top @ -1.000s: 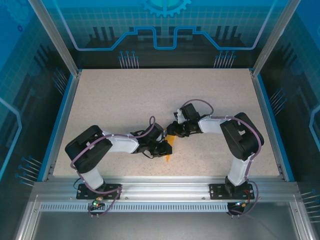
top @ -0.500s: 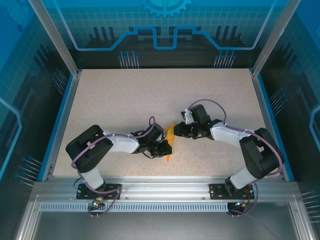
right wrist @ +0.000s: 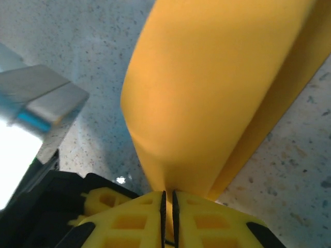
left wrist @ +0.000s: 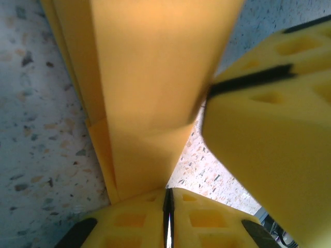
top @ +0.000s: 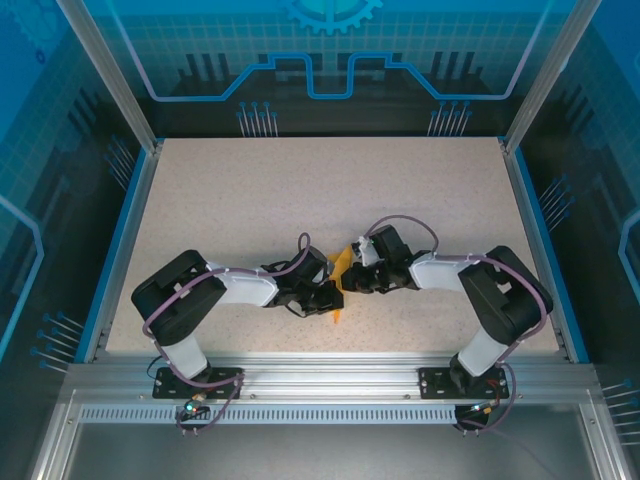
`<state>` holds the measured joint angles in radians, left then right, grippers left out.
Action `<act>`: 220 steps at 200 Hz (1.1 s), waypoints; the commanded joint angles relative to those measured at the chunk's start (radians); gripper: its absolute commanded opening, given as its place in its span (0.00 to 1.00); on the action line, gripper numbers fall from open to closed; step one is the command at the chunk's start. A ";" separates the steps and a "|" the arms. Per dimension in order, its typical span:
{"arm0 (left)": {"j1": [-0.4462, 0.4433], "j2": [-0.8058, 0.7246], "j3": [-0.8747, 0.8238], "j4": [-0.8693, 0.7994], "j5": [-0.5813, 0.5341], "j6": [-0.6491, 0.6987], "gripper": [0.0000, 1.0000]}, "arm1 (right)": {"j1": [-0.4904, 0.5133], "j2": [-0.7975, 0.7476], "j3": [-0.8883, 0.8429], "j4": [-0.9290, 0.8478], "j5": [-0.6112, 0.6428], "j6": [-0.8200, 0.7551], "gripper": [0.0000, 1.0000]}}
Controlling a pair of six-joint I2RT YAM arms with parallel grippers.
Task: Fold a paper plane with a square sheet of paper (fold left side to right side)
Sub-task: Fold the wing for the fifth time at the center of the table.
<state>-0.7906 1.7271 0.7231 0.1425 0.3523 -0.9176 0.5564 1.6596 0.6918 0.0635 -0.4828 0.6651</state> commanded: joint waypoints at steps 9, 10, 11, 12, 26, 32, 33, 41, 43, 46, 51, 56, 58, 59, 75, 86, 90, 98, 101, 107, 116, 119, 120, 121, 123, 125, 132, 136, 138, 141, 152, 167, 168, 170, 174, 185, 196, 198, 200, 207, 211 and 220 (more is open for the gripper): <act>-0.012 0.022 -0.024 -0.078 -0.039 0.002 0.13 | 0.010 0.044 0.048 -0.009 -0.001 -0.019 0.14; -0.012 0.021 -0.024 -0.078 -0.039 0.003 0.13 | 0.010 0.045 0.050 -0.011 0.001 -0.020 0.14; -0.012 0.020 -0.024 -0.077 -0.039 0.003 0.13 | 0.010 0.045 0.051 -0.013 0.004 -0.020 0.14; -0.012 0.021 -0.024 -0.078 -0.039 0.002 0.13 | 0.011 0.045 0.052 -0.014 0.005 -0.021 0.14; -0.012 0.019 -0.022 -0.081 -0.040 0.003 0.13 | 0.008 0.054 0.065 -0.048 0.032 -0.034 0.14; -0.012 0.019 -0.022 -0.082 -0.040 0.004 0.13 | 0.008 0.059 0.073 -0.061 0.044 -0.039 0.14; -0.012 0.019 -0.022 -0.082 -0.040 0.004 0.13 | 0.007 0.060 0.075 -0.063 0.045 -0.040 0.14; -0.012 0.021 -0.023 -0.081 -0.039 0.005 0.12 | 0.007 0.068 0.086 -0.081 0.055 -0.050 0.14; -0.012 0.022 -0.022 -0.081 -0.039 0.005 0.12 | 0.007 0.072 0.087 -0.084 0.057 -0.052 0.14; -0.012 0.023 -0.022 -0.082 -0.039 0.004 0.12 | 0.008 0.076 0.090 -0.088 0.060 -0.055 0.14; -0.012 0.023 -0.021 -0.082 -0.039 0.004 0.13 | 0.008 0.083 0.095 -0.095 0.064 -0.059 0.14; -0.012 0.023 -0.021 -0.082 -0.038 0.005 0.13 | 0.008 0.091 0.099 -0.099 0.068 -0.063 0.14; -0.012 0.023 -0.021 -0.082 -0.038 0.005 0.12 | 0.009 0.095 0.102 -0.101 0.069 -0.064 0.14; -0.012 0.023 -0.021 -0.081 -0.038 0.005 0.12 | 0.008 0.097 0.103 -0.102 0.070 -0.065 0.14; -0.012 0.024 -0.021 -0.082 -0.038 0.005 0.12 | 0.006 0.122 0.116 -0.119 0.080 -0.073 0.14; -0.012 0.024 -0.021 -0.082 -0.037 0.005 0.12 | 0.005 0.134 0.123 -0.126 0.089 -0.077 0.14; -0.012 0.024 -0.021 -0.084 -0.037 0.005 0.12 | 0.004 0.135 0.125 -0.128 0.095 -0.079 0.14; -0.012 0.024 -0.021 -0.083 -0.038 0.006 0.12 | 0.002 0.136 0.127 -0.132 0.107 -0.081 0.14; -0.012 0.025 -0.021 -0.085 -0.038 0.005 0.12 | 0.000 0.137 0.126 -0.134 0.110 -0.082 0.13; -0.012 0.027 -0.022 -0.085 -0.038 0.005 0.12 | -0.001 0.137 0.130 -0.141 0.117 -0.085 0.13; -0.012 0.027 -0.021 -0.086 -0.038 0.004 0.12 | -0.005 0.139 0.136 -0.151 0.126 -0.091 0.14; -0.012 0.027 -0.022 -0.086 -0.038 0.004 0.12 | -0.007 0.141 0.139 -0.154 0.129 -0.093 0.13; -0.012 0.027 -0.022 -0.086 -0.038 0.004 0.12 | -0.007 0.140 0.141 -0.156 0.130 -0.096 0.13; -0.012 0.027 -0.021 -0.086 -0.038 0.004 0.12 | -0.007 0.140 0.141 -0.156 0.130 -0.096 0.13; -0.012 0.028 -0.022 -0.086 -0.038 0.005 0.12 | -0.009 0.142 0.143 -0.159 0.133 -0.098 0.13; -0.012 0.028 -0.021 -0.085 -0.038 0.004 0.12 | -0.010 0.141 0.144 -0.161 0.135 -0.100 0.13; -0.012 0.028 -0.020 -0.086 -0.038 0.005 0.12 | -0.013 0.147 0.150 -0.168 0.139 -0.105 0.13; -0.012 0.029 -0.019 -0.086 -0.038 0.005 0.12 | -0.015 0.147 0.151 -0.170 0.141 -0.108 0.13; -0.012 0.029 -0.019 -0.086 -0.037 0.005 0.12 | -0.017 0.148 0.153 -0.171 0.141 -0.109 0.13; -0.012 0.029 -0.019 -0.087 -0.036 0.005 0.12 | -0.019 0.149 0.153 -0.171 0.142 -0.110 0.13; -0.013 0.031 -0.019 -0.087 -0.036 0.005 0.12 | -0.028 0.154 0.158 -0.169 0.142 -0.114 0.13; -0.012 0.034 -0.018 -0.088 -0.035 0.004 0.12 | -0.044 0.159 0.170 -0.169 0.136 -0.121 0.13; -0.012 0.034 -0.017 -0.088 -0.035 0.004 0.11 | -0.046 0.160 0.171 -0.170 0.136 -0.121 0.13; -0.012 0.034 -0.017 -0.088 -0.035 0.004 0.12 | -0.048 0.161 0.174 -0.171 0.136 -0.123 0.13; -0.012 0.035 -0.018 -0.087 -0.035 0.005 0.12 | -0.051 0.161 0.177 -0.172 0.136 -0.125 0.13; -0.012 0.034 -0.018 -0.088 -0.035 0.005 0.12 | -0.062 0.161 0.182 -0.178 0.135 -0.131 0.14; -0.012 0.033 -0.017 -0.088 -0.035 0.004 0.12 | -0.071 0.165 0.182 -0.182 0.136 -0.136 0.13; -0.013 0.034 -0.018 -0.089 -0.035 0.005 0.12 | -0.074 0.166 0.204 -0.182 0.135 -0.137 0.14; -0.013 0.034 -0.018 -0.088 -0.034 0.005 0.12 | -0.075 0.167 0.212 -0.182 0.134 -0.138 0.13; -0.012 0.034 -0.018 -0.088 -0.035 0.005 0.12 | -0.083 0.172 0.223 -0.189 0.132 -0.144 0.13; -0.012 0.034 -0.017 -0.088 -0.034 0.005 0.12 | -0.086 0.174 0.229 -0.194 0.132 -0.146 0.13; -0.012 0.035 -0.017 -0.087 -0.032 0.004 0.12 | -0.095 0.181 0.239 -0.199 0.131 -0.152 0.13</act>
<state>-0.7906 1.7271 0.7231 0.1478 0.3431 -0.9173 0.5110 1.8015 0.8814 -0.1093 -0.4320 0.5533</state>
